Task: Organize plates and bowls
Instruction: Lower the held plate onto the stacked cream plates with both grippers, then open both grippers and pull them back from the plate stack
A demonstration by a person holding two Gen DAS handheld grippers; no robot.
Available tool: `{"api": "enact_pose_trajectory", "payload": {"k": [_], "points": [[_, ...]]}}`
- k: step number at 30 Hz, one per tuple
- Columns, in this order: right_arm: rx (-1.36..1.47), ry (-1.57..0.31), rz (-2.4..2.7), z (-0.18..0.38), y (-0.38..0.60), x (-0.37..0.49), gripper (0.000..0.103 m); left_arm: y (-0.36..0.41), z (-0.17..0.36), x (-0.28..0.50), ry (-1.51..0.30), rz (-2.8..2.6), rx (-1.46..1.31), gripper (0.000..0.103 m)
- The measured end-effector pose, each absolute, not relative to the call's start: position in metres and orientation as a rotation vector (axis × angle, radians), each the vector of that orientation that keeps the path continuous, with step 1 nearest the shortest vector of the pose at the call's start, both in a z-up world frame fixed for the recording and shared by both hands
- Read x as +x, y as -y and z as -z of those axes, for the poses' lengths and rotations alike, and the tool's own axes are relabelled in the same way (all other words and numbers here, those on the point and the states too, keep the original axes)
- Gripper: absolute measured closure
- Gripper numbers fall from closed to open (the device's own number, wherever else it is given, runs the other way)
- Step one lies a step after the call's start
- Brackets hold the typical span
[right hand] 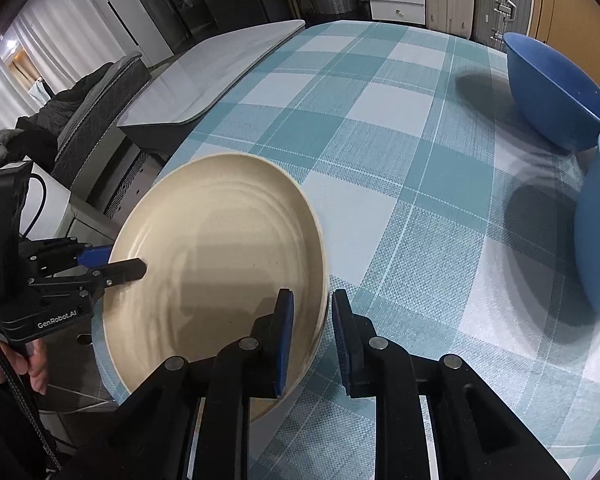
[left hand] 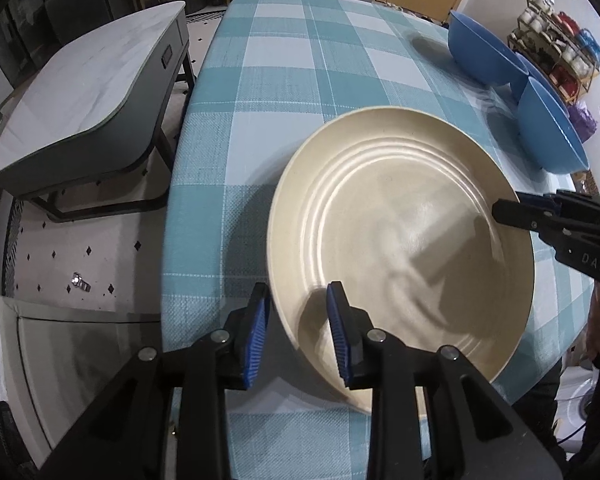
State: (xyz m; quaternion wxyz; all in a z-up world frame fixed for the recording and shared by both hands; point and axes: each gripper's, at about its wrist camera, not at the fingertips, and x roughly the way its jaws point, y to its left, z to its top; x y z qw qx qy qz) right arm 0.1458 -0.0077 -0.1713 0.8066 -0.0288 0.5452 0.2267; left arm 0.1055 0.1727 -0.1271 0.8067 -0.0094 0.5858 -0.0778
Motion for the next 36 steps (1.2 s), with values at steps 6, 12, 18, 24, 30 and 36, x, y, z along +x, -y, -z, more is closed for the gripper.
{"api": "enact_pose_trajectory", "payload": {"k": [6,12,18,24,30,36], "points": [[-0.067,-1.18,-0.491,0.176,0.005,0.147,0.083,-0.176,0.116,0.106,-1.237,0.159,-0.031,0.075],[-0.03,-1.201,-0.509,0.182,0.009,0.149,0.083,-0.171,0.106,0.107,-1.213,0.162,-0.018,0.073],[-0.005,-1.143,-0.479,0.164,0.021,0.145,0.082,-0.162,0.092,0.104,-1.172,0.16,-0.006,0.065],[0.072,-1.023,-0.48,0.129,0.045,0.134,0.079,-0.159,0.069,0.098,-1.076,0.084,0.016,0.054],[0.099,-0.887,-0.431,0.102,0.071,0.116,0.049,-0.137,0.055,0.088,-0.989,0.12,-0.014,0.052],[0.081,-0.802,-0.394,0.081,0.096,0.095,0.028,-0.095,0.04,0.087,-0.91,0.15,0.026,0.034]]}}
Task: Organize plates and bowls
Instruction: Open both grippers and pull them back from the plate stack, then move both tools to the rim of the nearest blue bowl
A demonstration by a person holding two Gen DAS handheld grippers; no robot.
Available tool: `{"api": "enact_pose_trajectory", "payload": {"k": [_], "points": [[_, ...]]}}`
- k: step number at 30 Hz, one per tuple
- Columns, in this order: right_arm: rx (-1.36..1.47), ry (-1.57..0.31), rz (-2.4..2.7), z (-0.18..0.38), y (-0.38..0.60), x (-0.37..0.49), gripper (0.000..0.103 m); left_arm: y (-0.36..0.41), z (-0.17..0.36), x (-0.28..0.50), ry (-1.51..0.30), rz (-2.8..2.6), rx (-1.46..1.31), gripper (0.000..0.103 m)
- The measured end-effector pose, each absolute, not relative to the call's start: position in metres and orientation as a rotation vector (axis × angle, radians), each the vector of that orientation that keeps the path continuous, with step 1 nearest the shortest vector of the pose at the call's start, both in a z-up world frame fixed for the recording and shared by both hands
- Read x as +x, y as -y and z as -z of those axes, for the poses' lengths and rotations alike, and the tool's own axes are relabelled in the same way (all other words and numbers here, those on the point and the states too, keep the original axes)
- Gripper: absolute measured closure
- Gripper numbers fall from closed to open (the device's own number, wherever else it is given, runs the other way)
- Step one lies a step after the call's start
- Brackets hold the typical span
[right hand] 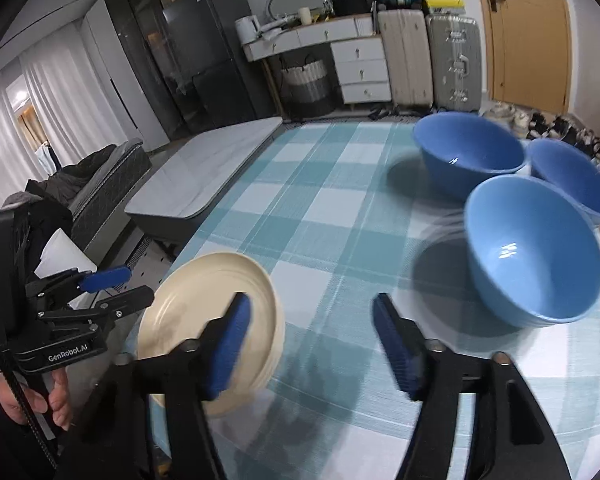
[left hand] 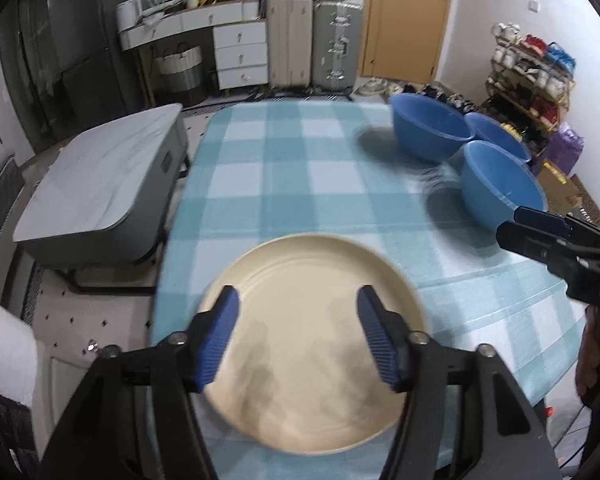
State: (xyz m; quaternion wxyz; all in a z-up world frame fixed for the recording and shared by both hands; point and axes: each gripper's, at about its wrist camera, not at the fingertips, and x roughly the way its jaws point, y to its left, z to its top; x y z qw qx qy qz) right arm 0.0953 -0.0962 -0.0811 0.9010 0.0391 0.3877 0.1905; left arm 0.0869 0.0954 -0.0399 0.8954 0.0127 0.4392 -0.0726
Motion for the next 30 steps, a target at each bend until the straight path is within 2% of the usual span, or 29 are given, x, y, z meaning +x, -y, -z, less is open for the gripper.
{"api": "enact_pose_trajectory", "payload": {"k": [2,4,5,13,16,27,30], "points": [[0.079,-0.748,-0.368,0.07,0.108,0.086,0.024,-0.084,0.035,0.088,-0.881,0.173,0.002,0.021],[0.074,-0.699,-0.332,0.06,0.12,0.077,0.015,-0.069,0.03,0.09,-0.851,0.195,0.001,0.018],[0.072,-0.672,-0.312,0.055,0.125,0.071,0.014,-0.062,0.029,0.092,-0.845,0.209,0.009,0.015],[0.075,-0.518,-0.197,0.031,0.17,0.042,0.004,-0.009,0.022,0.108,-0.825,0.274,-0.004,0.014],[0.069,-0.497,-0.161,0.027,0.183,0.037,0.002,0.006,0.015,0.109,-0.78,0.263,0.006,0.004],[0.11,-0.5,-0.075,0.028,0.24,0.036,0.001,0.039,0.006,0.125,-0.647,0.247,-0.026,0.002],[0.131,-0.52,-0.059,0.035,0.25,0.043,0.001,0.049,0.01,0.136,-0.668,0.237,-0.018,0.002]]}}
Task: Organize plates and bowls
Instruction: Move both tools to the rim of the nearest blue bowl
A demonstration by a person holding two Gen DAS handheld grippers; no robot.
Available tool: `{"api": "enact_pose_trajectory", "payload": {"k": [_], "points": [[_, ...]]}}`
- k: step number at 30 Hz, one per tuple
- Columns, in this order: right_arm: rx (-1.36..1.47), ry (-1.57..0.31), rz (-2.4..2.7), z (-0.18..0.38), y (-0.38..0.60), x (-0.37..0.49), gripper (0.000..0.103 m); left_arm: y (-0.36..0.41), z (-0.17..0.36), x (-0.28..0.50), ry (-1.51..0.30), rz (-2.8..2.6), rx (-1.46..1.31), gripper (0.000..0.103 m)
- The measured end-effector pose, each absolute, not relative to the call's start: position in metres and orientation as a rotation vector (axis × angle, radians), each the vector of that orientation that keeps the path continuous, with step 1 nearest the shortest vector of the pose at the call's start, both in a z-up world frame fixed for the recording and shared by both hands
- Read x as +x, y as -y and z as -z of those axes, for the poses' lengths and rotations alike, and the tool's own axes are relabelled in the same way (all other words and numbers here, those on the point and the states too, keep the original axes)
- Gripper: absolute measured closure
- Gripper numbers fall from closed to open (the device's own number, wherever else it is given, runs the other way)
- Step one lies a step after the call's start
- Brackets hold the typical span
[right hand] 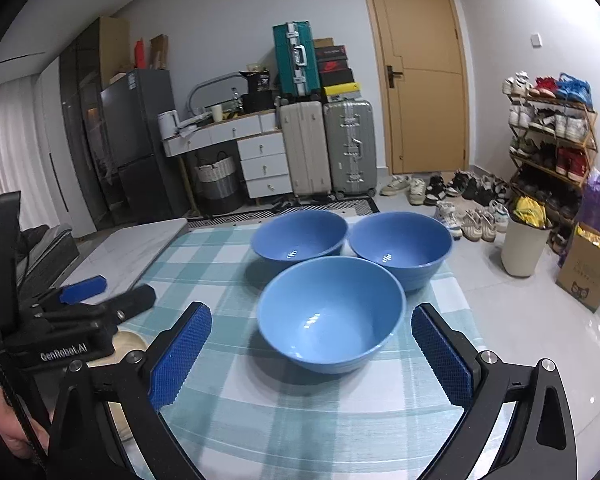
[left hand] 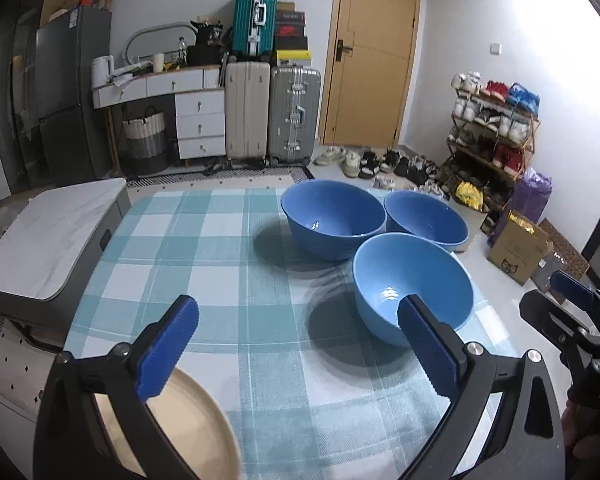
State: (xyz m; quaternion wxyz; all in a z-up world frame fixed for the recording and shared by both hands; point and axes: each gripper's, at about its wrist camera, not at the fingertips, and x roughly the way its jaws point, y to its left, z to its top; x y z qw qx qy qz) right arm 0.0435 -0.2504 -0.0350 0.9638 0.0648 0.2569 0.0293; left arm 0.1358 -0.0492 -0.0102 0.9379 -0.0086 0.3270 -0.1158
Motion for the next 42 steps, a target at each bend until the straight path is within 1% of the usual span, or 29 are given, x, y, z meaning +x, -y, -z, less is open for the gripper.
{"api": "enact_pose_trajectory", "payload": {"k": [9,14,19,26,32,34,35,37,38,39,40,41,42], "points": [[0.218,-0.598,-0.056,0.063,0.279,0.083,0.001,0.083,0.04,0.173,-0.773,0.222,0.025,0.002],[0.256,-0.653,-0.05,0.076,0.296,0.111,0.001,0.091,0.053,0.191,-0.851,0.215,-0.013,0.002],[0.275,-0.693,-0.042,0.077,0.308,0.138,0.001,0.098,0.065,0.215,-0.933,0.177,0.019,0.002],[0.245,-0.721,-0.058,0.069,0.319,0.168,0.001,0.115,0.071,0.233,-0.979,0.284,0.025,0.003],[0.263,-0.912,-0.014,0.089,0.332,0.208,0.001,0.132,0.07,0.245,-1.009,0.372,0.009,0.006],[0.227,-0.944,-0.019,0.094,0.33,0.217,0.001,0.138,0.071,0.249,-1.011,0.367,0.044,0.013],[0.198,-0.953,-0.021,0.095,0.328,0.219,0.001,0.141,0.072,0.25,-1.016,0.369,0.054,0.022],[0.15,-0.965,-0.027,0.097,0.325,0.224,0.001,0.143,0.076,0.254,-1.037,0.375,0.062,0.031],[0.142,-0.966,-0.028,0.098,0.326,0.225,0.001,0.143,0.079,0.255,-1.05,0.383,0.059,0.043],[0.138,-0.972,-0.036,0.1,0.326,0.227,0.001,0.143,0.081,0.257,-1.061,0.385,0.06,0.05],[0.139,-0.98,-0.048,0.101,0.325,0.229,0.001,0.143,0.085,0.259,-1.076,0.379,0.065,0.052],[0.139,-0.988,-0.052,0.104,0.325,0.23,0.001,0.143,0.087,0.259,-1.084,0.38,0.068,0.058],[0.141,-0.999,-0.053,0.108,0.325,0.231,0.002,0.143,0.09,0.26,-1.094,0.382,0.071,0.068]]}}
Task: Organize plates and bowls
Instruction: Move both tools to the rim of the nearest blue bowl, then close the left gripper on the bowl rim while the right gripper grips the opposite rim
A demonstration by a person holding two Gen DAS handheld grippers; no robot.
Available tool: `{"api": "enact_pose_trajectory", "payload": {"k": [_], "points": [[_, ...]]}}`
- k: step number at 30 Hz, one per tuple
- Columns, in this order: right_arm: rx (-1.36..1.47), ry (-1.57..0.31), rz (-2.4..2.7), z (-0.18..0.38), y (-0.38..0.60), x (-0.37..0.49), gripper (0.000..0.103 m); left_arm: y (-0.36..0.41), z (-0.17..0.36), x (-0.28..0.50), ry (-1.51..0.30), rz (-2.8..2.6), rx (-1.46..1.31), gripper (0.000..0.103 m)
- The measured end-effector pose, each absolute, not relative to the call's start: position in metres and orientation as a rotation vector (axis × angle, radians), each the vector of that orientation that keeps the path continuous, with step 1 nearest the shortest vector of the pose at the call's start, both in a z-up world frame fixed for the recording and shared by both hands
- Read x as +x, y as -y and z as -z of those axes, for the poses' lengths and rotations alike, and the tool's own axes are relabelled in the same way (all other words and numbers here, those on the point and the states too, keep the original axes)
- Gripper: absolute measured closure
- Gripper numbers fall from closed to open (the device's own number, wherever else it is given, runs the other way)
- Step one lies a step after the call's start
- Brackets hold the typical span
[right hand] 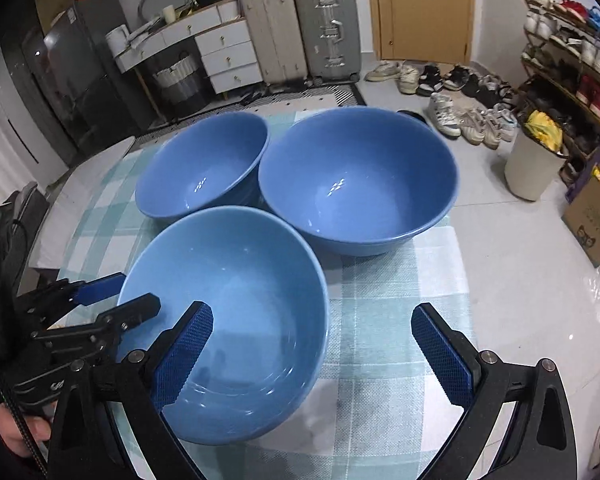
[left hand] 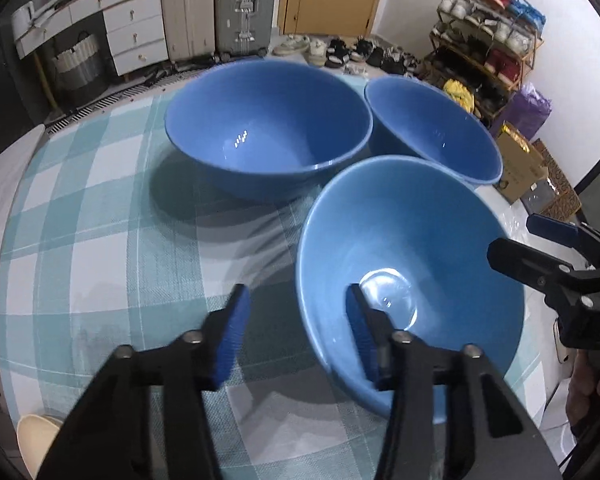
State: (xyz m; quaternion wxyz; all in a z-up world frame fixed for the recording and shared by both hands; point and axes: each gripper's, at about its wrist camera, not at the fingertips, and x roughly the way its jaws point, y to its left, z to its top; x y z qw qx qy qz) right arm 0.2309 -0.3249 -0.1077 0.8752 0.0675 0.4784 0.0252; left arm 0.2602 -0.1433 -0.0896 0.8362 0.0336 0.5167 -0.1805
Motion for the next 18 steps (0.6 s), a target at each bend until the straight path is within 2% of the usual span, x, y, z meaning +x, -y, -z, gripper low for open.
{"api": "enact_pose_trajectory", "payload": {"k": [4,6,7,11,13,18], "points": [[0.152,-1.038,-0.063,0.124,0.327,0.239,0.008,0.145,0.095,0.261,-1.111,0.394,0.076,0.076],[0.159,-1.059,-0.063,0.131,0.329,0.242,0.014,0.148,0.097,0.261,-1.119,0.398,0.106,0.088],[0.169,-1.071,-0.069,0.134,0.33,0.243,0.021,0.149,0.098,0.261,-1.125,0.398,0.114,0.089],[0.203,-1.099,-0.076,0.145,0.335,0.245,0.035,0.149,0.098,0.262,-1.141,0.412,0.1,0.089],[0.214,-1.112,-0.083,0.148,0.336,0.245,0.052,0.15,0.097,0.261,-1.145,0.418,0.097,0.089],[0.224,-1.113,-0.092,0.15,0.339,0.241,0.07,0.154,0.096,0.259,-1.141,0.427,0.107,0.089]]}}
